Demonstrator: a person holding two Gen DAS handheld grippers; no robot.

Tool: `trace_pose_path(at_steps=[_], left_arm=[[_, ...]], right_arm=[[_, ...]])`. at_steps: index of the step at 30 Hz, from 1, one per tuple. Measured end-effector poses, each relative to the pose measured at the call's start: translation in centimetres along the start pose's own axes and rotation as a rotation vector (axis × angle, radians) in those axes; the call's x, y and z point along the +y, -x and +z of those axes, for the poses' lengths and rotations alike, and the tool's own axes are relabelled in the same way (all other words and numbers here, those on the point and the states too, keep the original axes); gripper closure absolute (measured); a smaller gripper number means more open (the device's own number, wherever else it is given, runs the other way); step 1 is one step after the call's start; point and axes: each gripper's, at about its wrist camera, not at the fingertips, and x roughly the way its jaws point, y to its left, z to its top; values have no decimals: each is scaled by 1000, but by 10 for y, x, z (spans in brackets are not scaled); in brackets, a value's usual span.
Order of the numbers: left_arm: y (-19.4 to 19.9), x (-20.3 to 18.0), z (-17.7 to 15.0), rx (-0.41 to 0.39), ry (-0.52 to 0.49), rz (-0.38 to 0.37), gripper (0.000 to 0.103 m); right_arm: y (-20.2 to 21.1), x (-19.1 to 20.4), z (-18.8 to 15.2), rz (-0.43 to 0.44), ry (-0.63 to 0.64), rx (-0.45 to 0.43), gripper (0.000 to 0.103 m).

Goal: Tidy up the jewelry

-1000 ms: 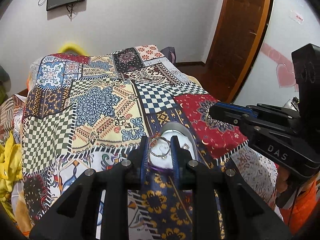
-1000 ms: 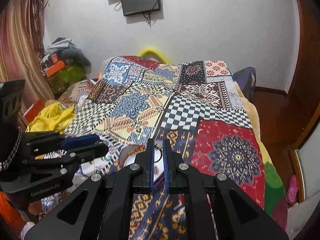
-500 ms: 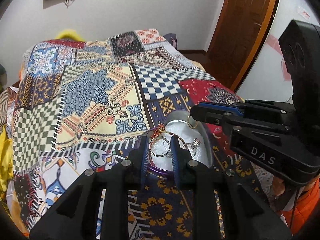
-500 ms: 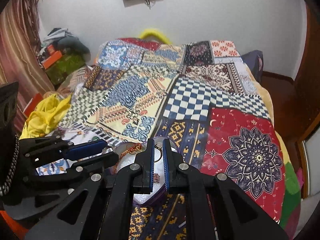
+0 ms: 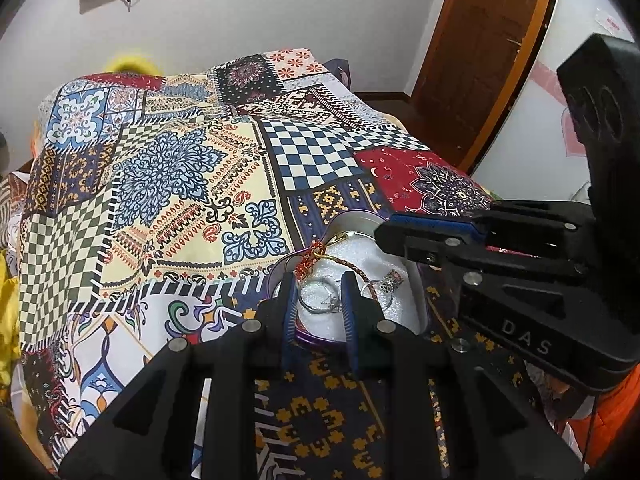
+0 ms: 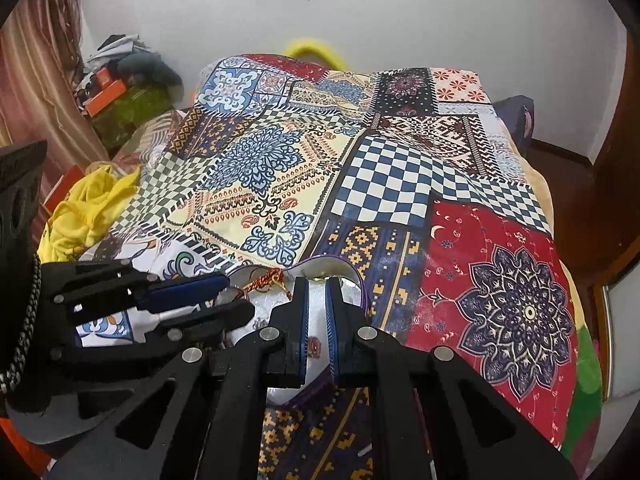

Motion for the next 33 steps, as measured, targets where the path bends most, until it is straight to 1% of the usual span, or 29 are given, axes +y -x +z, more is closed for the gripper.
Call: trace_pose_path(at_steps=[3,5,6,10,12,14,20,23,26,29,33], left_arm=[[4,-3,0,-3,-7,9,81],[8,-5,-1,-6,-11,13,77],[11,-6,-1,-11,-15,14,77],[26,-11,-2,-28,-23,18,77],[34,-13,-3,-35,-22,22,75],[45,-15,-6,-47,-26,28,70],[69,-18,-20,-58,-30,39,63],[75,-17,-31,-48,-24,39,62],[73,-18,-44,-16,-15,26,61],[64,-21,-59,24,-20,18,61],[45,-27,-74,82,-16,-11,61]], right_arm=[[8,0,-4,-8,1,-3,95],[15,0,-7,-18,3,-9,92],[18,1,-8,-23,4,-14,92],[34,6,-13,-53,27,-37,83],[43,9,-16,-64,41,-52,78],[51,12,-19,-66,51,-65,74],[65,22,-33,-51,64,-78,69],[63,27,-46,-44,74,-55,69],[55,32,-60,-41,81,-16,69],[49,32,-72,-45,74,15,69],[42,27,-84,-37,56,61,69]])
